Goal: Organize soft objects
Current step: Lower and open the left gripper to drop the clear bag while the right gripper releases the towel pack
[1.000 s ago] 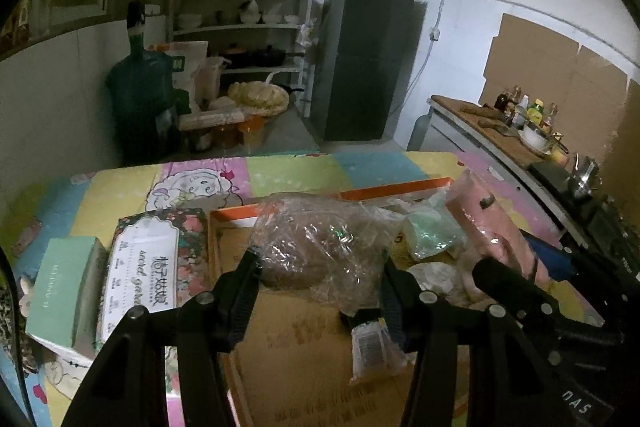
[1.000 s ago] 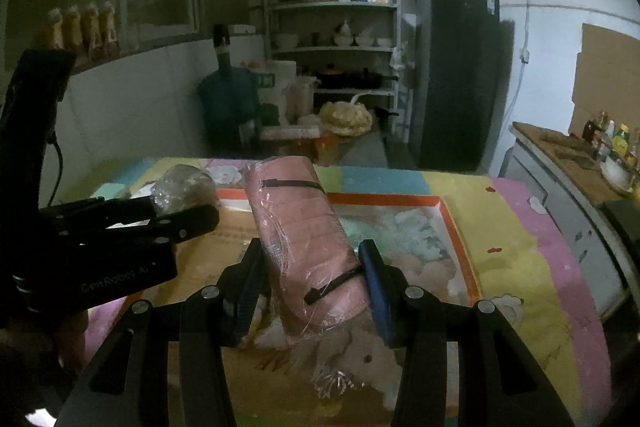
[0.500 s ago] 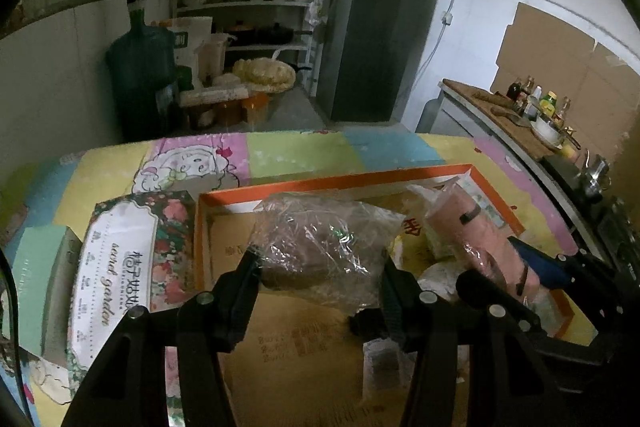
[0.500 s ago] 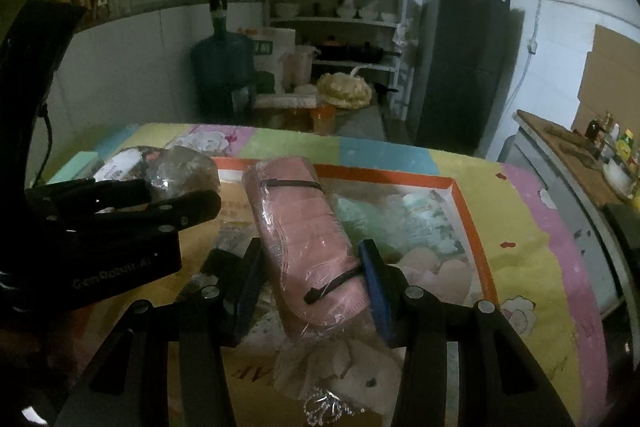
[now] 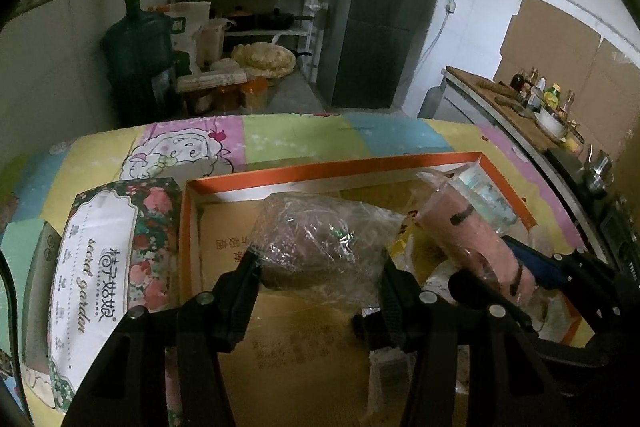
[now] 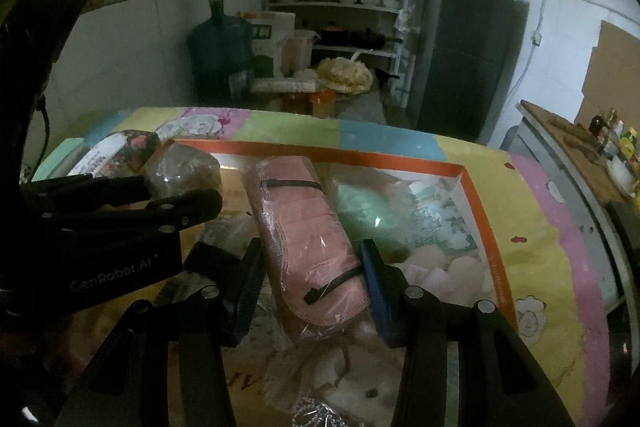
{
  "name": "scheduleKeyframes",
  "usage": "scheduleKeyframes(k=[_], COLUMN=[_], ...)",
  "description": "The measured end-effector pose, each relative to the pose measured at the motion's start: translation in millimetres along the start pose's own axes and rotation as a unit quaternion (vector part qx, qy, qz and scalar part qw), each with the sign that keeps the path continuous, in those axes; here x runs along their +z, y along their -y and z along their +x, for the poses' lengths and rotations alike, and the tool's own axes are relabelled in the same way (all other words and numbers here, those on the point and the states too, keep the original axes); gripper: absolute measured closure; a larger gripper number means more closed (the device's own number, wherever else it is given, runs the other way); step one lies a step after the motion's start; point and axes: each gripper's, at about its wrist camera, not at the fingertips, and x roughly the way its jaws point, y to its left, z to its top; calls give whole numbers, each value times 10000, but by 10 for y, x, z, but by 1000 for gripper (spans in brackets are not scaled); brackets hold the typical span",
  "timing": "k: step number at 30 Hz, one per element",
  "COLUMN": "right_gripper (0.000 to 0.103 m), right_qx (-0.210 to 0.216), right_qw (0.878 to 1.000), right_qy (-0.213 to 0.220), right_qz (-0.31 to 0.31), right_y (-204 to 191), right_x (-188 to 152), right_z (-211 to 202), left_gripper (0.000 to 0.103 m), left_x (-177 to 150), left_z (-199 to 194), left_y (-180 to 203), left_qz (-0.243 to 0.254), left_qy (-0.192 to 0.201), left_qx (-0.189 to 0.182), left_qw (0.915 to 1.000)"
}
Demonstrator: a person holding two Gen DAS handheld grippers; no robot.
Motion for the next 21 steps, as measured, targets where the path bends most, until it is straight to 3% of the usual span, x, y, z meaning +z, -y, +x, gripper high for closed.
scheduleKeyframes(k=[21], right_gripper=[53], right_qx=[0], right_qw=[9999], right_qy=[-101], right_qz=[-15], right_y=[-19], right_x=[-14], right_z=[76], left_gripper=[48], left_x=[4], left_z=[70], left_y=[51], left_qz=[123], left_qy=[-119], left_qx=[7], left_qw=[9999])
